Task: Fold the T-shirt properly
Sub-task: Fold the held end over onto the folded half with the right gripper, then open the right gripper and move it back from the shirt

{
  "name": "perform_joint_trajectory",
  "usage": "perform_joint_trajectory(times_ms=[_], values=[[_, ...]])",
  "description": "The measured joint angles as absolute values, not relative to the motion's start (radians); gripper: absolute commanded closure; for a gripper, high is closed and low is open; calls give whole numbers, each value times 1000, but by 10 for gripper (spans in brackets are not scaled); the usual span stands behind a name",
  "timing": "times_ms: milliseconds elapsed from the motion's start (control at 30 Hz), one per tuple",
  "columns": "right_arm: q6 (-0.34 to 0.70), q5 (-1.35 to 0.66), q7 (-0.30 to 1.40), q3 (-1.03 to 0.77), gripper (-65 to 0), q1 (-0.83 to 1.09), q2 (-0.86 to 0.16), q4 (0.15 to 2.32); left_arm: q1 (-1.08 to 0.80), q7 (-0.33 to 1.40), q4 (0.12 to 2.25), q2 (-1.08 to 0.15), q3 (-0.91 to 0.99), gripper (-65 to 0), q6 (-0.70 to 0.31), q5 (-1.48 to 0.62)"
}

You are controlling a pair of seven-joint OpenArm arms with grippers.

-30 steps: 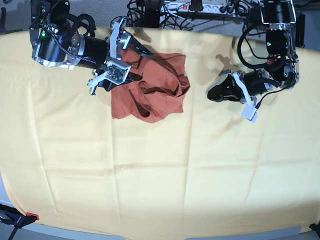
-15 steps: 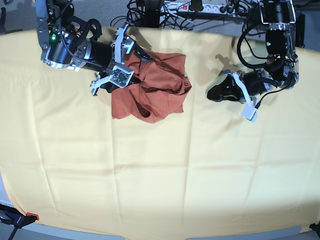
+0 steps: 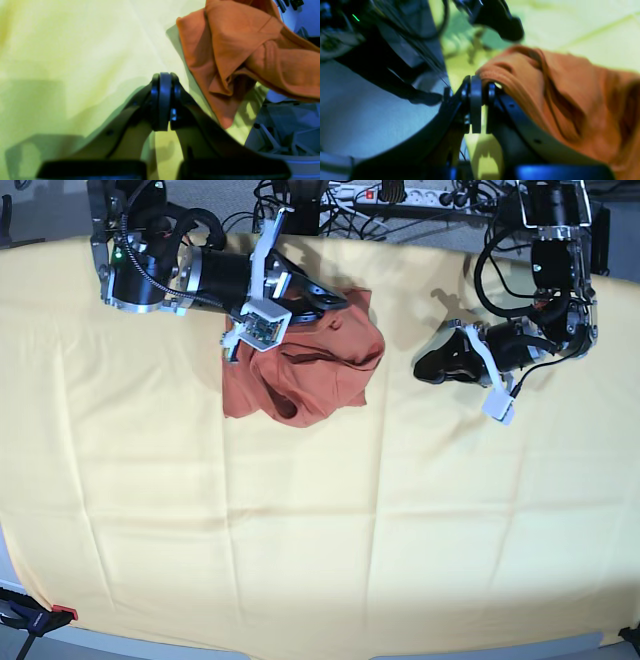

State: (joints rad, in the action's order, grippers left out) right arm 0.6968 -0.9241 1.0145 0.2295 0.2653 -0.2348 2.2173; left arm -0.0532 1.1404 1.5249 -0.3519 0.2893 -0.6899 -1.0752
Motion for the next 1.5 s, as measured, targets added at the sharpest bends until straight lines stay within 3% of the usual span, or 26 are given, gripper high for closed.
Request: perform_joint_trajectory(times_ms=[100, 233, 300, 567, 800, 900, 1067, 1267, 1333, 1433, 1500], values=[[696, -869, 1018, 270, -4, 263, -196, 2217, -53, 1141, 1525, -352, 289, 0, -690, -1074], [696, -766, 1018, 356, -308, 263, -154, 2200, -53, 1140, 1525, -352, 289, 0, -690, -1076], [696, -731, 1017, 390, -396, 263, -149, 2199, -53, 1140, 1525, -352, 289, 0, -690, -1077], [694, -744, 1014, 398, -398, 255, -149, 2331, -53, 1141, 1525, -355, 289, 0, -690, -1081], [697, -441, 994, 368, -398, 255, -155, 2340, -44, 1151, 1525, -373, 289, 0, -690, -1176], [629, -396, 986, 286, -398, 260, -158, 2340, -8, 1228, 1540, -399, 289, 0, -689, -1254], [627, -400, 956, 91, -398, 291, -200, 2340, 54, 1290, 1617, -431, 232, 0, -690, -1380], [575, -409, 936, -98, -398, 356, -201, 2340, 130, 1306, 1723, -474, -18, 0, -690, -1222], [571, -408, 929, -135, -398, 376, -202, 2340, 183, 1287, 1742, -474, -96, -90, -691, -1177], [568, -405, 927, -166, -398, 410, -202, 2340, 231, 1248, 1747, -474, -190, -320, -692, -1114], [568, -404, 926, -170, -398, 428, -201, 2340, 247, 1224, 1747, -477, -236, -397, -693, -1092]])
